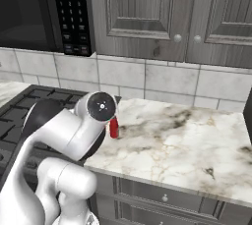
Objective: Take 2 condiments from the cabinet and move them on the counter near the stove.Make sure the condiments are lined up with each other, next to each other.
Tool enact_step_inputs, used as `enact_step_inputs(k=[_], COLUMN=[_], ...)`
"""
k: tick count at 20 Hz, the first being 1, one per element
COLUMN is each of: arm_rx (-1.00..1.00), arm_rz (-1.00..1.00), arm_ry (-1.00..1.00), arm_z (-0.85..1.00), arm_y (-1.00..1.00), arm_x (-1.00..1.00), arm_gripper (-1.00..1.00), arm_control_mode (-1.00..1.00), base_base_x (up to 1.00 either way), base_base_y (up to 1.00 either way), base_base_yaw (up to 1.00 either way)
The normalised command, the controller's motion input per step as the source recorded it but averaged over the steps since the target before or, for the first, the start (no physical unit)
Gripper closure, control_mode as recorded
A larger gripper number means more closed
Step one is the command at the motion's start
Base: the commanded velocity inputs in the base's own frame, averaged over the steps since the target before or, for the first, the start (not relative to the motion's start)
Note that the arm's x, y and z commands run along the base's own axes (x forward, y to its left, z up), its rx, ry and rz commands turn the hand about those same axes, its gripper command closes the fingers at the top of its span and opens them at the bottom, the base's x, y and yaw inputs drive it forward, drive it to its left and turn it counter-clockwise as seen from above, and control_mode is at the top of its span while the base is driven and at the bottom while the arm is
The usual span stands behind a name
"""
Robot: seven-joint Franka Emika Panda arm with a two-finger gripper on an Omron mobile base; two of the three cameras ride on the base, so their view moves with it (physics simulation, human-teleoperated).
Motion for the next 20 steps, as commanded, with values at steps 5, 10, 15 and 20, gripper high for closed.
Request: enact_step_inputs(k=[5,10,15,20], arm_rx=[0.0,0.0,0.0,0.0], arm_rz=[-0.19,-0.26,-0.26,-0.2], arm_ry=[0.13,0.11,0.1,0.12], arm_z=[0.36,0.34,0.31,0.21], arm_y=[0.19,0.27,0.28,0.19], arm_x=[-0.63,-0.52,-0.4,-0.09], arm_gripper=[-1.0,-1.0,-1.0,-1.0], arm_control_mode=[-1.0,-1.0,-1.0,-1.0], base_base_x=[0.0,0.0,0.0,0.0], base_base_y=[0.0,0.0,0.0,0.0], base_base_yaw=[0.0,0.0,0.0,0.0])
